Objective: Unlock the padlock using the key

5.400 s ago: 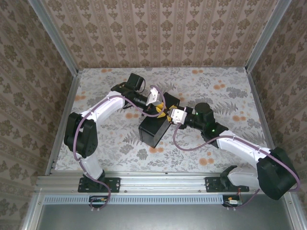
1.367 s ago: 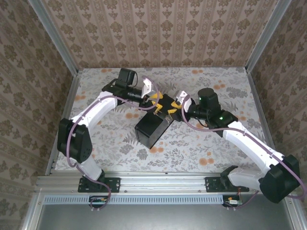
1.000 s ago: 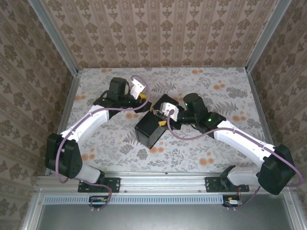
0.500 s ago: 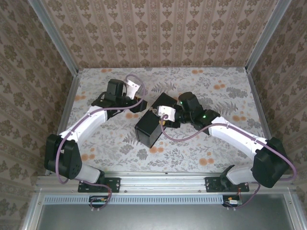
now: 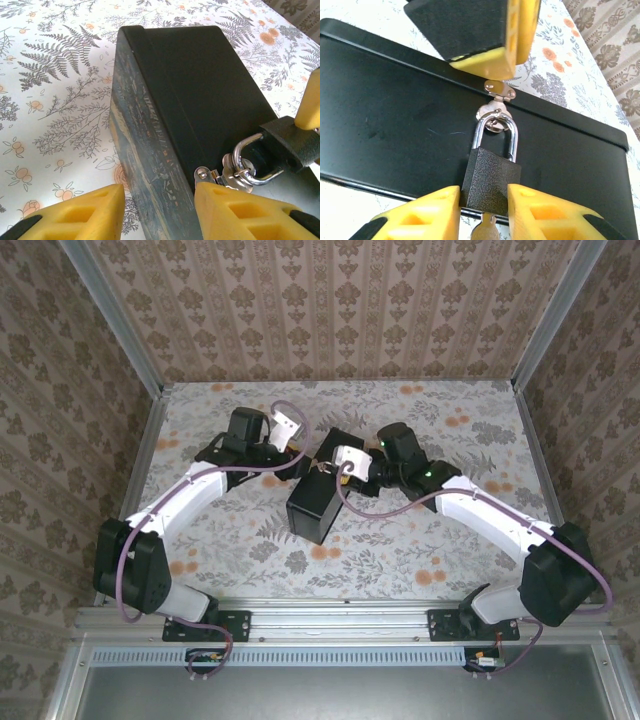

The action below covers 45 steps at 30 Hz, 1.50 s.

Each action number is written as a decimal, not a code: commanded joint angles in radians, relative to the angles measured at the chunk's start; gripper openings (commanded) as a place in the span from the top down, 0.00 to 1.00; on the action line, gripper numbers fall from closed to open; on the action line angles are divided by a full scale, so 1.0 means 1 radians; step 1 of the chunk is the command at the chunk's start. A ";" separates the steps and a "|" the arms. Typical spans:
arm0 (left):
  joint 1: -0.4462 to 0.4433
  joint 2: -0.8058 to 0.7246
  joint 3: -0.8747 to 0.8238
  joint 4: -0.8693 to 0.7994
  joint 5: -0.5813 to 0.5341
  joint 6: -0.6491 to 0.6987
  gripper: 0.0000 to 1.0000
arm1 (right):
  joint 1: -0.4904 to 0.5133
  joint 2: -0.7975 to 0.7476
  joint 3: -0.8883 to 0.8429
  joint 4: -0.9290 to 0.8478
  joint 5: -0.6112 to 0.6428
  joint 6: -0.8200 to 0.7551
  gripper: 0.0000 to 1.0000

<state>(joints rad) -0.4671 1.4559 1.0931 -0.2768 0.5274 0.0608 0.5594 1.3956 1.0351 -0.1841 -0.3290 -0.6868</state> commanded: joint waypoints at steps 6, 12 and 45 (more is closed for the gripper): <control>-0.050 0.030 0.020 -0.060 0.080 0.077 0.56 | -0.018 0.033 0.034 0.015 -0.050 0.113 0.73; -0.071 0.035 0.016 -0.069 0.108 0.120 0.57 | -0.037 0.063 0.062 0.025 -0.049 0.186 0.73; -0.060 0.090 0.094 0.018 0.135 -0.074 0.57 | -0.127 0.092 0.173 -0.159 -0.113 1.082 1.00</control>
<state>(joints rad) -0.5213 1.5295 1.1522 -0.2829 0.6296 0.0559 0.4236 1.5333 1.2434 -0.4259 -0.4564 0.1474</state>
